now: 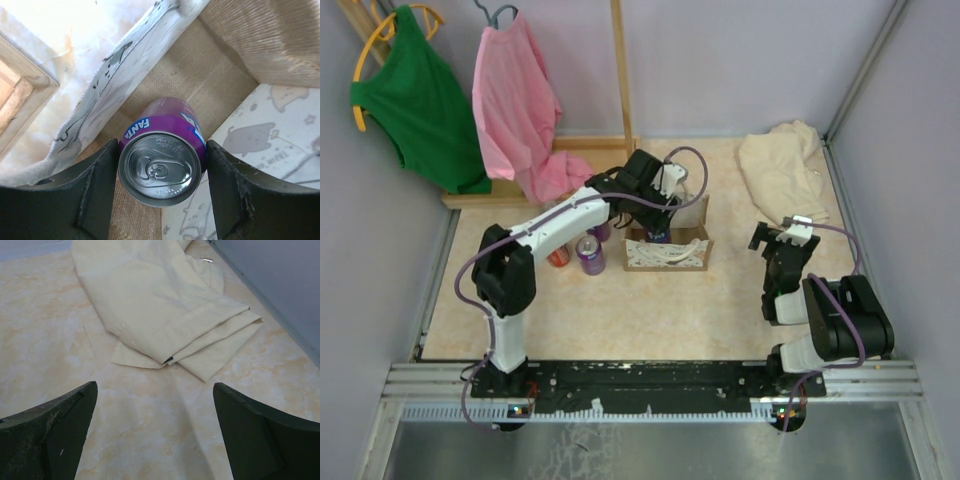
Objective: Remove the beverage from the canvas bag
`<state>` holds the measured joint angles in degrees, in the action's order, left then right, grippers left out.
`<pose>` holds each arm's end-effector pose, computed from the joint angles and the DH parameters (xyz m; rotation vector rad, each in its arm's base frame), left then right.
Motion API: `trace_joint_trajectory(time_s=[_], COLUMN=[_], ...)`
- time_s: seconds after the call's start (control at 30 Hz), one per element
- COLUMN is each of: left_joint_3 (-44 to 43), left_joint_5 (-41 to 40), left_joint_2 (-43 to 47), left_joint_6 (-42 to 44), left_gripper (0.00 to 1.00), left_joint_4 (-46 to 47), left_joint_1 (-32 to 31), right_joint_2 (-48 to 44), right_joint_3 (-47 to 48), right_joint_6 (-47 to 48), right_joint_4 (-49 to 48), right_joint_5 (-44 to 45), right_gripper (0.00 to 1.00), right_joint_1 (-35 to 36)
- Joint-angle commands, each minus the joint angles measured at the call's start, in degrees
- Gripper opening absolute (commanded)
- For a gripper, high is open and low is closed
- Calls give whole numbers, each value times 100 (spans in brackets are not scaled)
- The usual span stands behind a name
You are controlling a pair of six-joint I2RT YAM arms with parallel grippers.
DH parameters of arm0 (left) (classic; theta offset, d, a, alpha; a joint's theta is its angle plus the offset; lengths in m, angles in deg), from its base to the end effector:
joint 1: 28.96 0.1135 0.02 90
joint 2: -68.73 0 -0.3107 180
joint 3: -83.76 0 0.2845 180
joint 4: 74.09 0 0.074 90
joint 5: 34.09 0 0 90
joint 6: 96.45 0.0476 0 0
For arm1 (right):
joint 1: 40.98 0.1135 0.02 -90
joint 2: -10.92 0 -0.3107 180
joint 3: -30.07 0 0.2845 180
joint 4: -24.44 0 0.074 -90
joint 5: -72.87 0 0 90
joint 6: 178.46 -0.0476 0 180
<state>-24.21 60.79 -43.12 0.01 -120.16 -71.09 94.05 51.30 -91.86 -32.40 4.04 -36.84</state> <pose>0.3663 -0.3368 0.2897 1.0534 2.2402 -0.3767 0.2354 -0.0002 0.1606 0.2689 1.6352 -0.2063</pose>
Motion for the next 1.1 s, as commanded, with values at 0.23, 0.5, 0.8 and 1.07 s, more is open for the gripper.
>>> trace_joint_trajectory(time_s=[0.23,0.5,0.8,1.07], left_joint_3=[-897,-1562,-2269,-2345], left_joint_5=[186,-269,-1251,-1833], left_joint_2=[747,912,1114,1395], left_joint_6=[210,423,764,838], left_gripper=[0,0,0,0], left_joint_4=[19,-422,-1012,-1380], left_joint_1=[-54,-66,-59,-50], right_joint_2=[10,8,10,10], right_joint_3=[78,78,78,78], right_joint_6=[61,62,65,63], right_joint_4=[-244,-244,-246,-244], right_joint_5=[98,98,95,98], right_gripper=[99,99,99,99], right_joint_1=[52,52,52,52])
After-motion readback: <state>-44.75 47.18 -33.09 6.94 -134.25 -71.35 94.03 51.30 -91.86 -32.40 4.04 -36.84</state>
